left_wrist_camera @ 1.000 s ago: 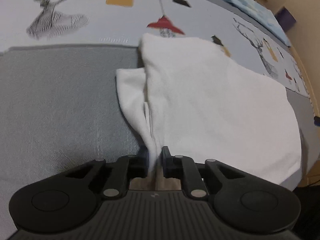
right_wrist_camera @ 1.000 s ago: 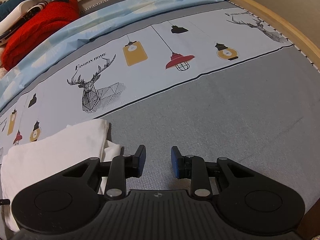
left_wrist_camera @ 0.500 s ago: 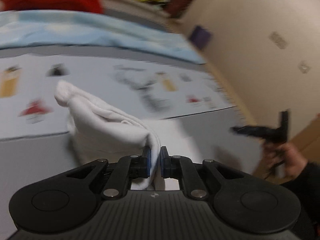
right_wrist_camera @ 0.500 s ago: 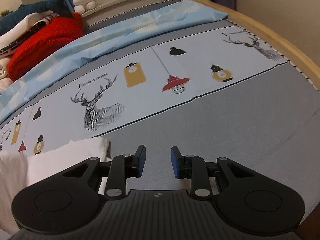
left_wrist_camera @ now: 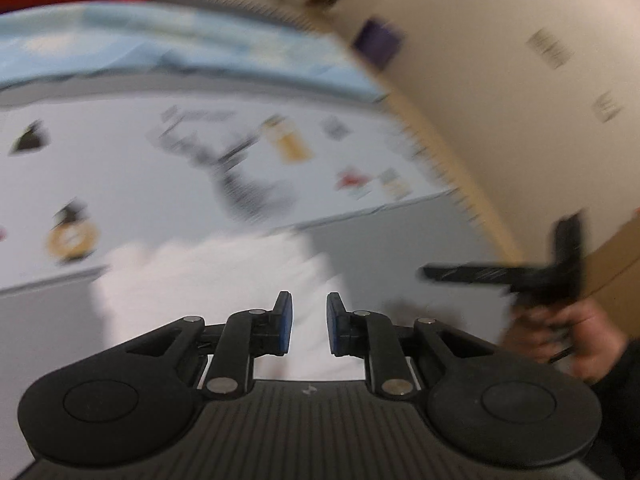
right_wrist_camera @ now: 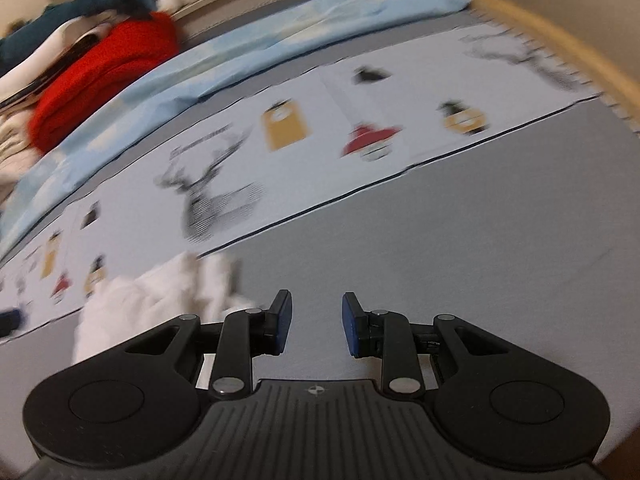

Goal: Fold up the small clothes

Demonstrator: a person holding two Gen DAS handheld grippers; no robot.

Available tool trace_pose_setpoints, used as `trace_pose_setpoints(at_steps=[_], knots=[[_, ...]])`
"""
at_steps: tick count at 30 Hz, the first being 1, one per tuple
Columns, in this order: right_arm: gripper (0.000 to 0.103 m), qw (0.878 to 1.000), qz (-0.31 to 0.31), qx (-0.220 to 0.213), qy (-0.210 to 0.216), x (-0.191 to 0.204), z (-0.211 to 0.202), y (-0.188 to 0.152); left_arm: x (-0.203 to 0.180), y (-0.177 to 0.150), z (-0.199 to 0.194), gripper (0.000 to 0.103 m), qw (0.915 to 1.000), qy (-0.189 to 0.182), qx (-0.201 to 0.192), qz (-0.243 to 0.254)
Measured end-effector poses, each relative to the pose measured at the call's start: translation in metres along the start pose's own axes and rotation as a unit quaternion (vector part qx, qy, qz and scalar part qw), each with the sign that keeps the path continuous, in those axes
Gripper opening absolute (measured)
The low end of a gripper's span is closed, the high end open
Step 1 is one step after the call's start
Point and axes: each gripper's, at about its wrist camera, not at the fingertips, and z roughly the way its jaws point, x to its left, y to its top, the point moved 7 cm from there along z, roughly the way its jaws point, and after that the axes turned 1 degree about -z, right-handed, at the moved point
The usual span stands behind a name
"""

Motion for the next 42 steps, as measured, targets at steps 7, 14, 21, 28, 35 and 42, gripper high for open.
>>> trace_pose_setpoints(at_steps=[7, 14, 21, 28, 35, 42], knots=[[0.045, 0.979, -0.043, 0.148, 0.137, 0.079, 0.035, -0.050, 0.058, -0.028, -0.009, 0.018, 0.9970, 0.064, 0.042, 0.004], [0.032, 0.962, -0.089, 0.227, 0.120, 0.109, 0.053, -0.095, 0.060, -0.032, -0.027, 0.018, 0.9973, 0.062, 0.038, 0.007], [0.007, 0.957, -0.063, 0.121, 0.257, 0.101, -0.029, -0.037, 0.040, -0.038, -0.029, 0.018, 0.9980, 0.027, 0.047, 0.034], [0.015, 0.923, -0.309, 0.205, 0.101, 0.076, -0.014, -0.105, 0.007, -0.068, 0.003, 0.018, 0.9878, 0.001, 0.111, 0.108], [0.047, 0.984, -0.089, 0.068, 0.140, 0.060, -0.010, -0.021, 0.014, -0.094, 0.037, 0.018, 0.9808, 0.008, 0.169, 0.097], [0.020, 0.990, 0.048, 0.096, 0.095, 0.045, 0.071, -0.013, 0.019, -0.110, 0.049, 0.023, 0.9733, 0.030, 0.201, 0.107]])
